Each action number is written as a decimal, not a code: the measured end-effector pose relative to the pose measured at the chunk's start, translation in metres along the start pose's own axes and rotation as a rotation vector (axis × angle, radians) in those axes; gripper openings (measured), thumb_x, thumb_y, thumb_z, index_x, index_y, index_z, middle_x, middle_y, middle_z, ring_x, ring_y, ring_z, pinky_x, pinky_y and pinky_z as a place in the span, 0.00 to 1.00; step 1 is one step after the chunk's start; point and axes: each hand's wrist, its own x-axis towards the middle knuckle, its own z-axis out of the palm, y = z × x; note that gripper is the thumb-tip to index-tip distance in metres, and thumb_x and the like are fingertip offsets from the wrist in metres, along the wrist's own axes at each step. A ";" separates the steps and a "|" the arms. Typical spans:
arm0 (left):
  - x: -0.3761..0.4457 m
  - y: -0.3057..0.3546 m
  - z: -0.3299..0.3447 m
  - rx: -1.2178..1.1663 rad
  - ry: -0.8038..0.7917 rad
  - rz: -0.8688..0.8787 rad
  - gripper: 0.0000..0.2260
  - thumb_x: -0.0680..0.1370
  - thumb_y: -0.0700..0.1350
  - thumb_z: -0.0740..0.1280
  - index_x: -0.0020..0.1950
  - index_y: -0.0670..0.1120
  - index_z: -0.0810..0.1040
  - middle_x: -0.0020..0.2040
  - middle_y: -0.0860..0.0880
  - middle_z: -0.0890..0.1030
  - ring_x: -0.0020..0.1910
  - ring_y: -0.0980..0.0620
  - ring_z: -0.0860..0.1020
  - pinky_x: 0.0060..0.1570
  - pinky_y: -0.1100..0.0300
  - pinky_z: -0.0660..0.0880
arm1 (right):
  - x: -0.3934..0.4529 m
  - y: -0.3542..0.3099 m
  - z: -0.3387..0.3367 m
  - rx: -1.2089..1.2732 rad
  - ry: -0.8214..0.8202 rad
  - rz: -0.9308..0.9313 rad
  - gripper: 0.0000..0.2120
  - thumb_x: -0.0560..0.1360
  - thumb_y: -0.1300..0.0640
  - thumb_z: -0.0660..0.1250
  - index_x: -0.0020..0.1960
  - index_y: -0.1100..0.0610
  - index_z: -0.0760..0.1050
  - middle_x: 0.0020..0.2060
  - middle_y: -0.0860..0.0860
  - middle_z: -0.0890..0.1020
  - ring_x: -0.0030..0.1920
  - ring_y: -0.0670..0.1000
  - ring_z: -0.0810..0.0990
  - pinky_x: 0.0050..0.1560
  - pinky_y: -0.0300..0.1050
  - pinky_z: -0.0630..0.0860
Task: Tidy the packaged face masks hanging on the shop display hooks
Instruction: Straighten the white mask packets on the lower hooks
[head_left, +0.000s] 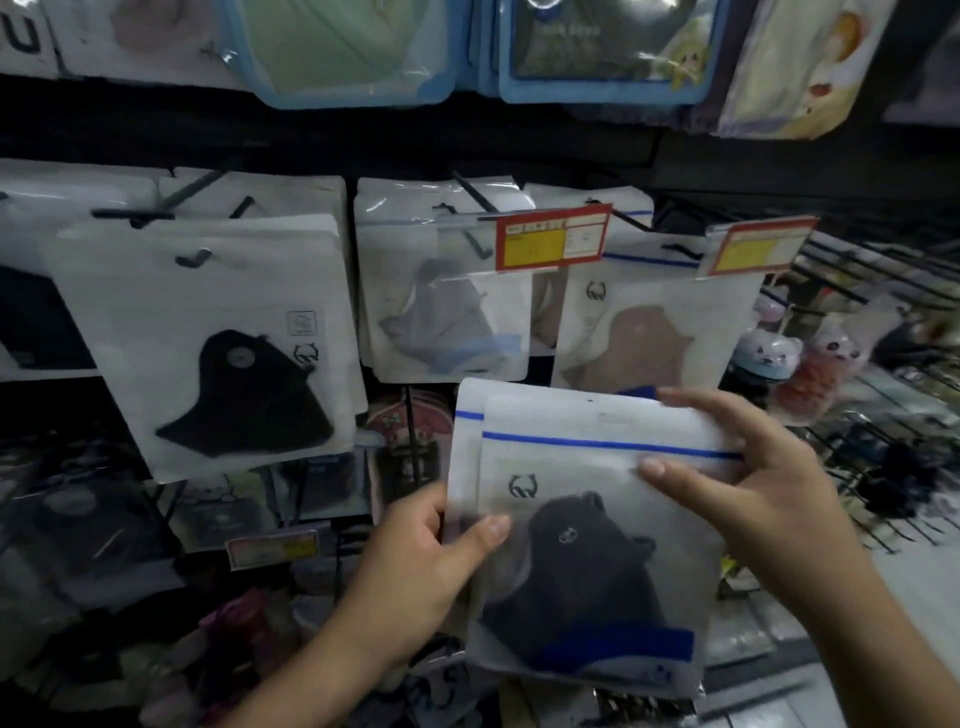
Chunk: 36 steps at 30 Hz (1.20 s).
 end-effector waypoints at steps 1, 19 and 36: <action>0.000 0.001 0.000 0.013 -0.019 -0.005 0.10 0.77 0.39 0.72 0.57 0.48 0.83 0.51 0.54 0.87 0.53 0.56 0.84 0.50 0.63 0.80 | -0.001 -0.003 -0.003 -0.011 0.008 -0.026 0.20 0.64 0.54 0.77 0.54 0.42 0.80 0.50 0.36 0.81 0.45 0.44 0.84 0.38 0.36 0.80; 0.051 0.093 0.020 0.830 -0.403 0.283 0.08 0.78 0.56 0.69 0.42 0.55 0.80 0.36 0.57 0.79 0.31 0.62 0.75 0.29 0.67 0.69 | -0.004 0.005 -0.043 -0.075 -0.077 -0.135 0.14 0.69 0.61 0.74 0.53 0.48 0.83 0.50 0.42 0.83 0.52 0.42 0.81 0.46 0.33 0.77; 0.082 0.109 0.064 0.495 -0.392 0.241 0.16 0.67 0.58 0.77 0.31 0.54 0.73 0.30 0.56 0.73 0.31 0.58 0.71 0.34 0.59 0.68 | 0.026 -0.012 -0.086 -0.790 -0.294 -0.179 0.07 0.70 0.44 0.73 0.45 0.41 0.76 0.37 0.38 0.80 0.39 0.38 0.78 0.38 0.37 0.73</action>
